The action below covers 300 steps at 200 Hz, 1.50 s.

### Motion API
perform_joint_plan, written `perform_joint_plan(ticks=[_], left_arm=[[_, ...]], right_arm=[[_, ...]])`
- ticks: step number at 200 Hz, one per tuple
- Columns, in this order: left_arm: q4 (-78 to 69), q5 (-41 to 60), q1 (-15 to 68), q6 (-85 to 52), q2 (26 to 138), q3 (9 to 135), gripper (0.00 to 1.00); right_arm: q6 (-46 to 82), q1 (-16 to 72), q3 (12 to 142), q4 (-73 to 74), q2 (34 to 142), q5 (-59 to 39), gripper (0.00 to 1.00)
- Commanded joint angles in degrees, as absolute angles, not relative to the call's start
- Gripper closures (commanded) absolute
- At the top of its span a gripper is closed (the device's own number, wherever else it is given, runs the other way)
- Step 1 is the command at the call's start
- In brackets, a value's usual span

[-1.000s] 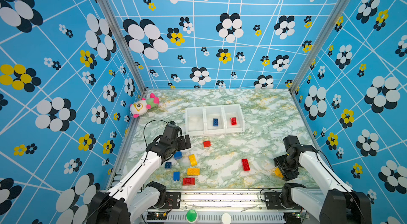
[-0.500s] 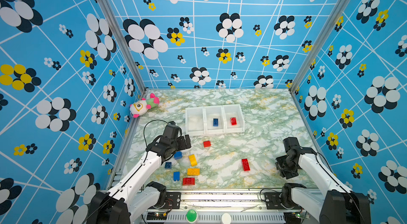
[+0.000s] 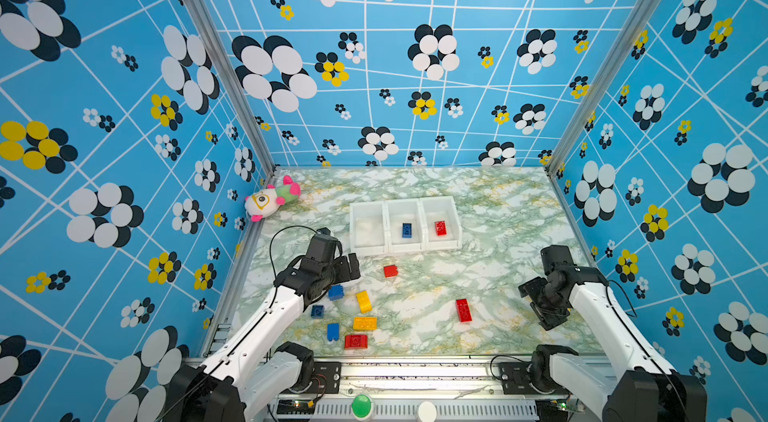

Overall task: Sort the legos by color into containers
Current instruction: 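Lower the right gripper onto the small yellow brick and grasp it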

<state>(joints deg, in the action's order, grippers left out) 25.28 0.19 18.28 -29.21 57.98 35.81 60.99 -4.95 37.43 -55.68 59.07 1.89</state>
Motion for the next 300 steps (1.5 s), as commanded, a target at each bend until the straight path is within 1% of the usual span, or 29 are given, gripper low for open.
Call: perform_joint_plan(ticks=[1, 37, 74, 92, 111, 168, 195, 241, 264, 278, 282, 300], left_arm=[[24.9, 1.3, 17.5, -29.6, 59.4, 35.0, 0.01], [24.0, 2.9, 16.0, -29.6, 61.5, 35.1, 0.01], [23.3, 4.2, 14.5, -30.0, 62.0, 34.7, 0.01], [23.1, 4.4, 13.9, -30.0, 61.9, 34.7, 0.01], [22.8, 4.6, 13.2, -30.0, 61.7, 34.7, 0.01], [21.9, 5.7, 11.0, -30.0, 61.3, 34.4, 0.01], [21.6, 6.3, 10.6, -30.0, 61.6, 34.4, 0.01], [21.4, 6.7, 10.3, -30.1, 62.0, 34.4, 0.01], [21.3, 6.8, 10.2, -30.1, 62.1, 34.4, 0.01], [21.4, 6.8, 10.2, -30.2, 62.1, 34.3, 0.01], [21.4, 6.8, 10.2, -30.2, 62.0, 34.2, 0.01], [21.4, 6.7, 10.2, -30.2, 62.0, 34.3, 0.01]], right_arm=[[58.3, -8.1, 40.5, -60.6, 59.6, 5.3, 0.2], [54.7, -16.0, 42.4, -60.2, 63.3, 3.5, 0.2], [47.6, -20.2, 44.0, -55.3, 67.5, 3.6, 0.2], [43.6, -20.4, 45.2, -51.0, 70.3, 1.4, 0.21], [41.0, -20.4, 46.9, -50.1, 73.9, -0.1, 0.21], [41.4, -20.3, 45.5, -46.6, 77.0, -6.1, 0.26], [41.4, -20.3, 43.9, -45.9, 77.5, -5.4, 0.3], [41.0, -20.0, 42.6, -45.7, 79.0, -4.6, 0.34], [40.5, -20.0, 42.2, -45.1, 79.8, -3.8, 0.38], [40.1, -20.0, 42.2, -45.0, 80.3, -3.2, 0.42], [40.0, -20.0, 42.1, -44.8, 80.4, -3.0, 0.45], [39.6, -19.9, 42.0, -44.5, 80.7, -2.3, 0.47]])
